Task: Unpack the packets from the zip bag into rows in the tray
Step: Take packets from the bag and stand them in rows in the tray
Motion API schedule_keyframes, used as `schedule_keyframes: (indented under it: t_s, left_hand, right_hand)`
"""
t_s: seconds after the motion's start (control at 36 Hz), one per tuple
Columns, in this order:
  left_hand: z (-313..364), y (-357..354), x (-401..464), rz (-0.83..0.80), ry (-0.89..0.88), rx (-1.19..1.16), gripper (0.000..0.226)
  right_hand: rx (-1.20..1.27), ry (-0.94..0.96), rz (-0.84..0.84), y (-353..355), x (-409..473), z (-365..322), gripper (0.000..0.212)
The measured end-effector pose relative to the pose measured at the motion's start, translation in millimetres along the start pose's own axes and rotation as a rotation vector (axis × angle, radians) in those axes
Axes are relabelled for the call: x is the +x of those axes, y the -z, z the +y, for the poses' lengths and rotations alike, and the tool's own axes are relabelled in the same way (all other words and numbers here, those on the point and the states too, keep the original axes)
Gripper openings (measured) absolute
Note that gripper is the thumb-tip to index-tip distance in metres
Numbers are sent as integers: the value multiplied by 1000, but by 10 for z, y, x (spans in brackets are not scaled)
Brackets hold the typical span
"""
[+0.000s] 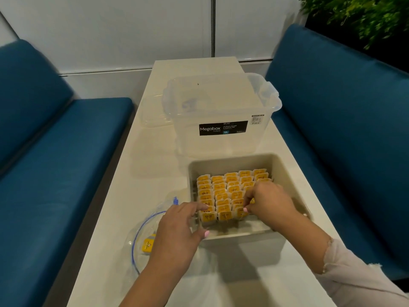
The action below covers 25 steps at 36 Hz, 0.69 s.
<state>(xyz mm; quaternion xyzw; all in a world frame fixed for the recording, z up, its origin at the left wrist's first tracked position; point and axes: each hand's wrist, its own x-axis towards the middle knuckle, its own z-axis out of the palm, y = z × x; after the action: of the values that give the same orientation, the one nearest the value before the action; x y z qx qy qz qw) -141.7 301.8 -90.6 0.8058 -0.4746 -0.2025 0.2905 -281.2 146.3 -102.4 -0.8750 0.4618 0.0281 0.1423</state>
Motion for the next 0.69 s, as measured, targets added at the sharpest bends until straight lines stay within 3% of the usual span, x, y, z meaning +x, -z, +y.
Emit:
schedule_keyframes:
  t_s: [0.47,0.69]
  left_hand:
    - [-5,55,-3,18,4,-28,41]
    - [-318,395,23,245,-4,63,42]
  right_hand:
    - [5,-18,-9,-67,6,32,10]
    - [41,-19,13,27,-37,32,20]
